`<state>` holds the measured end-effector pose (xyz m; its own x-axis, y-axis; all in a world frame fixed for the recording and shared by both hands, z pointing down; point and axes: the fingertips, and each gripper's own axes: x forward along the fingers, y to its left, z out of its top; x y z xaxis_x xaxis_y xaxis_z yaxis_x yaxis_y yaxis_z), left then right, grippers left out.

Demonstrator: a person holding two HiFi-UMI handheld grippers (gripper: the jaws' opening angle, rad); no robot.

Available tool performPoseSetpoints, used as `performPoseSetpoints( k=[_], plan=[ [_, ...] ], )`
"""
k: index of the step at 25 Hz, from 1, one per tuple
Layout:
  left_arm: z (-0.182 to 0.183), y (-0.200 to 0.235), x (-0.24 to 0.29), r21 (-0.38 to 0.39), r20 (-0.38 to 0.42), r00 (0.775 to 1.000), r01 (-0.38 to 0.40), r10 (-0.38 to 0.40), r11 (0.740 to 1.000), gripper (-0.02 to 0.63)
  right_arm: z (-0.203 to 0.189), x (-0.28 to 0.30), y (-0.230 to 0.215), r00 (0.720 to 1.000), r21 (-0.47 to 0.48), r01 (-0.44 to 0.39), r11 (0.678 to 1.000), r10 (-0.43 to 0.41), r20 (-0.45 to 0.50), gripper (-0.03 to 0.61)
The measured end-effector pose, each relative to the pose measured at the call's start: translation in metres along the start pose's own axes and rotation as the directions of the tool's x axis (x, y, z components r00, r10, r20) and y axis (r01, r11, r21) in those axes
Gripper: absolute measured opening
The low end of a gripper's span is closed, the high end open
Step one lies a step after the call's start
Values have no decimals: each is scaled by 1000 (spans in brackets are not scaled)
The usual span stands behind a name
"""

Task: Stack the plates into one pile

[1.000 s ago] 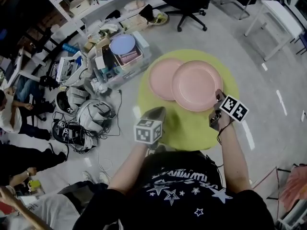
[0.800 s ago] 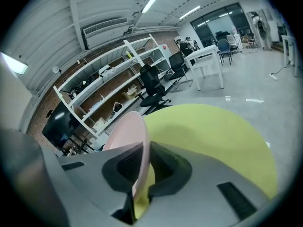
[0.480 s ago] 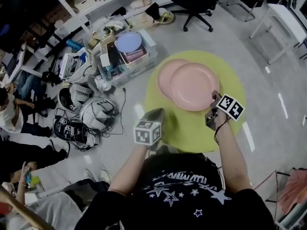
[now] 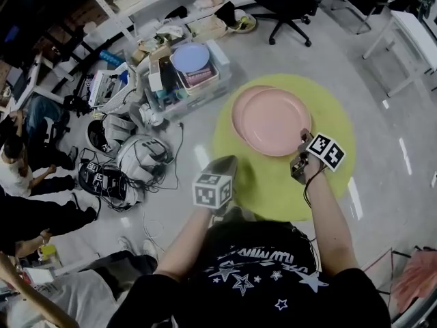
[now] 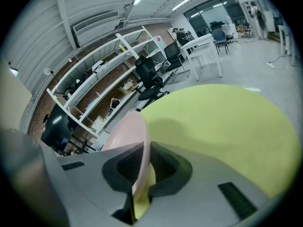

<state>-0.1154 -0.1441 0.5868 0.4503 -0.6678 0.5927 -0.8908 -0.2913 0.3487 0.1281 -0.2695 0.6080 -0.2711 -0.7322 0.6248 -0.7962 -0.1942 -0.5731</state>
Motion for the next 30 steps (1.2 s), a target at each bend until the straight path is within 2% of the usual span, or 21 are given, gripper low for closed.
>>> performPoseSetpoints(
  k=[6, 11, 16, 18, 26, 30],
  plan=[
    [-6, 3, -1, -10, -5, 1000, -4, 4, 1000, 20, -10, 9, 3, 1000, 34, 10, 999, -10, -5, 37],
    [-9, 5, -3, -12, -7, 1000, -3, 3, 1000, 20, -18, 15, 15, 1000, -37, -10, 999, 9, -21, 46],
    [-9, 5, -6, -11, -10, 1000, 0, 0, 1000, 20, -25, 14, 29, 998, -129, -55, 990, 50, -45, 89],
    [-10, 5, -6, -9, -11, 1000, 0, -1, 1000, 20, -32, 15, 32, 996, -140, -73, 987, 64, -70, 125],
    [-14, 7, -15, 2, -13, 1000, 10, -10, 1000, 20, -59, 13, 43, 987, -174, -112, 978, 89, -133, 201],
    [-14, 8, -21, 9, -12, 1000, 21, -21, 1000, 20, -66, 7, 49, 987, -189, -118, 975, 93, -134, 216]
  ],
)
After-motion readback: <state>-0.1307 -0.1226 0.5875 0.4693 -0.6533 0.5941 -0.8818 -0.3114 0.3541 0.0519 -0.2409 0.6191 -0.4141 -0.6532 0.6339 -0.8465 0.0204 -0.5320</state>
